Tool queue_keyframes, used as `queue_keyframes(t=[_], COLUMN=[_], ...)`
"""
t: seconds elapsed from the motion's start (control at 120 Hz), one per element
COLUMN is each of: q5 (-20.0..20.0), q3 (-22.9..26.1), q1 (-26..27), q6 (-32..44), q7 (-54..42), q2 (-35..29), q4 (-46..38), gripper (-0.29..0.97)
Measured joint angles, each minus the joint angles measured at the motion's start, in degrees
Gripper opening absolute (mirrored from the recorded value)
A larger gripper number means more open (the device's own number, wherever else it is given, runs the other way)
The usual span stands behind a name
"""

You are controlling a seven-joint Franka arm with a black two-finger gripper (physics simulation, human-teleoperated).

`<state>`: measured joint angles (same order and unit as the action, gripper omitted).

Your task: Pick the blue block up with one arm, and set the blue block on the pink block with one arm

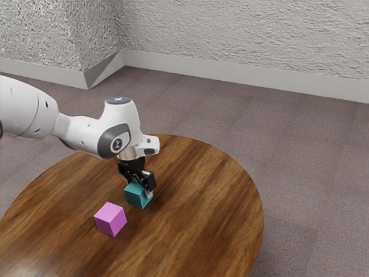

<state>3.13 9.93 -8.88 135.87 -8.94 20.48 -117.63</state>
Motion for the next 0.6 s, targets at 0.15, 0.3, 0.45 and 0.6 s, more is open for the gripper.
queue_keyframes(t=[0.15,0.3,0.45,0.6], q5=[-0.08,-0.13,-0.14,-0.24], q3=[0.00,0.06,0.13,0.17], q1=[-0.05,-0.74,-0.98,-1.02], q6=[0.00,0.03,0.37,0.83], q7=[-0.03,-0.03,-0.04,-0.05], q2=[-0.23,-1.07,-1.76,-1.80], q4=[-0.18,-1.20,-2.35,-2.60], gripper=[0.68,0.68,0.68,0.62])
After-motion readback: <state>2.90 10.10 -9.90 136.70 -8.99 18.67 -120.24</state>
